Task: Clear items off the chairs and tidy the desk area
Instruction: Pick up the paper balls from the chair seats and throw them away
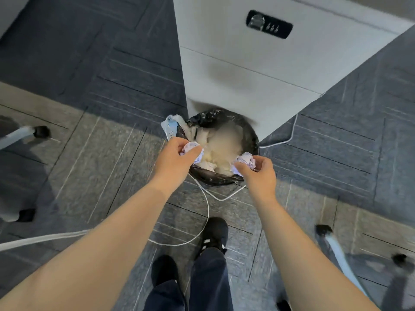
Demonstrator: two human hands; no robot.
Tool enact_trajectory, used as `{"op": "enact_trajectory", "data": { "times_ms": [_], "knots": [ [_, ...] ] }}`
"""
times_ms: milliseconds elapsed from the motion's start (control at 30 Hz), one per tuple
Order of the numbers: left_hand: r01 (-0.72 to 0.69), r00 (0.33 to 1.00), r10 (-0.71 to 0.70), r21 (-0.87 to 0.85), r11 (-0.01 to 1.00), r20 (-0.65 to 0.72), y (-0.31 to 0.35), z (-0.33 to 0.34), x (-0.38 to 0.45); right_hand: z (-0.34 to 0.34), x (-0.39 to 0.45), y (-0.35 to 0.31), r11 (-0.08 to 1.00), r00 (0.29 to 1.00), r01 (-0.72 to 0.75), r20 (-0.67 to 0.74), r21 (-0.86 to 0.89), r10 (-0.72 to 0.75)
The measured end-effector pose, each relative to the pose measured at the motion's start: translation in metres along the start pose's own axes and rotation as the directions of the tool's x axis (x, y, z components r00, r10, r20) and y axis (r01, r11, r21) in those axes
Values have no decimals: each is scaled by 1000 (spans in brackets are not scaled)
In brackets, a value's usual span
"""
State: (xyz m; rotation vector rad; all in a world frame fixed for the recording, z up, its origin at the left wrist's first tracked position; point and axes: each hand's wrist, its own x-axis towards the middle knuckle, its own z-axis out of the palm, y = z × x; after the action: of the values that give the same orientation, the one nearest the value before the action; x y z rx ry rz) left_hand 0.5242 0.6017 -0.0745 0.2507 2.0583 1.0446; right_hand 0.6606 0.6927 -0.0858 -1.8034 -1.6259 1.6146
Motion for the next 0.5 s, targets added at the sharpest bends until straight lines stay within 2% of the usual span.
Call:
{"op": "enact_trajectory", "data": {
  "times_ms": [233, 500],
  "knots": [
    [91, 996, -92, -24, 996, -13, -25, 40, 72, 39, 71, 41, 995, 996, -71, 56, -71, 75],
    [101, 994, -100, 22, 995, -38, -25, 55, 98, 36, 90, 50, 990, 991, -108, 71, -86, 114]
  ]
}}
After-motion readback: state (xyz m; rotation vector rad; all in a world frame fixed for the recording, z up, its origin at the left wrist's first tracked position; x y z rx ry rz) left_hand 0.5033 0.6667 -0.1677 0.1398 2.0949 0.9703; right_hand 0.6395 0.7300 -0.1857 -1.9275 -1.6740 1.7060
